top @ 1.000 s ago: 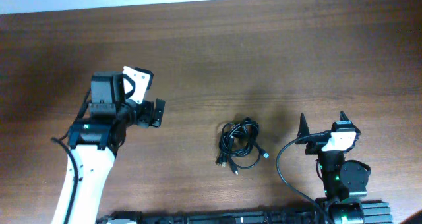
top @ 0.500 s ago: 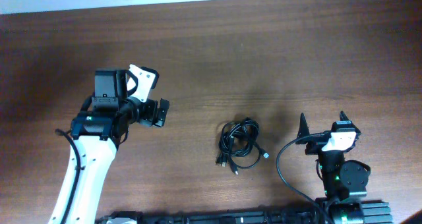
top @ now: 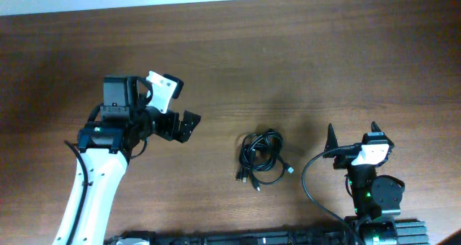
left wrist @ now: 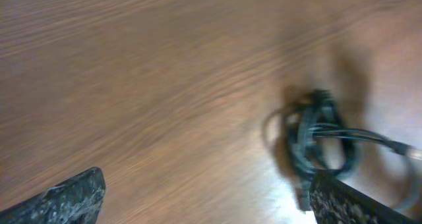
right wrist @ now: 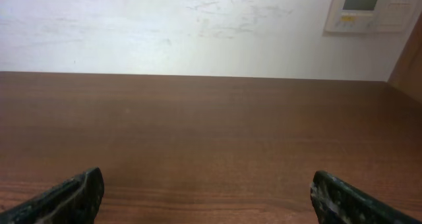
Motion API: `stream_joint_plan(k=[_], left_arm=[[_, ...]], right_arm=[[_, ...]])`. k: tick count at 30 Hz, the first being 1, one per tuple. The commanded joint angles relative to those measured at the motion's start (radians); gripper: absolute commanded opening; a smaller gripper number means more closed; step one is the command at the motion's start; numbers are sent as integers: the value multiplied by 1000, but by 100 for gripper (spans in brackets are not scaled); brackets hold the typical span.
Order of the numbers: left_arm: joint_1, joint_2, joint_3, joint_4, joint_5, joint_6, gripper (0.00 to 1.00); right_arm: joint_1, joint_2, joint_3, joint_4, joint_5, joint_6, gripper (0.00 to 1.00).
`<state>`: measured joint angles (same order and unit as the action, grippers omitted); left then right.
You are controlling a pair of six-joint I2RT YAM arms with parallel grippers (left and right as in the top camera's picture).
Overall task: Untangle cables
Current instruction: 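Move the left gripper over the black cable bundle and lower it, then grasp the black cable bundle with the left gripper and lift it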
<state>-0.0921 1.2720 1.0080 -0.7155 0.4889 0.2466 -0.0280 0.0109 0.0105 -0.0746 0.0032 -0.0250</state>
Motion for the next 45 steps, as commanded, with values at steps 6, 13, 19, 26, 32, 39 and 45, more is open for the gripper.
stream_joint_plan(k=[6,13,19,26,32,39,45], left_arm=[[-14,10,23,-97,196,0,99],[-182,74,23,-115,58,-186,99],[-344,183,23,-104,-137,-382,99],[-409,296,23,-79,-146,-389,99],[-438,339,23,-23,-116,-389,99],[-442,339,23,-10,-119,-388,99],[-512,344,23,4,-205,-392,99]], right_arm=[[8,-7,-5,-3,18,7,99],[8,-7,8,51,2,58,99],[8,8,174,-139,8,218,99],[8,158,486,-435,9,218,99],[8,395,734,-630,-69,222,99],[8,600,826,-636,-330,222,99],[8,708,826,-625,-534,221,99]])
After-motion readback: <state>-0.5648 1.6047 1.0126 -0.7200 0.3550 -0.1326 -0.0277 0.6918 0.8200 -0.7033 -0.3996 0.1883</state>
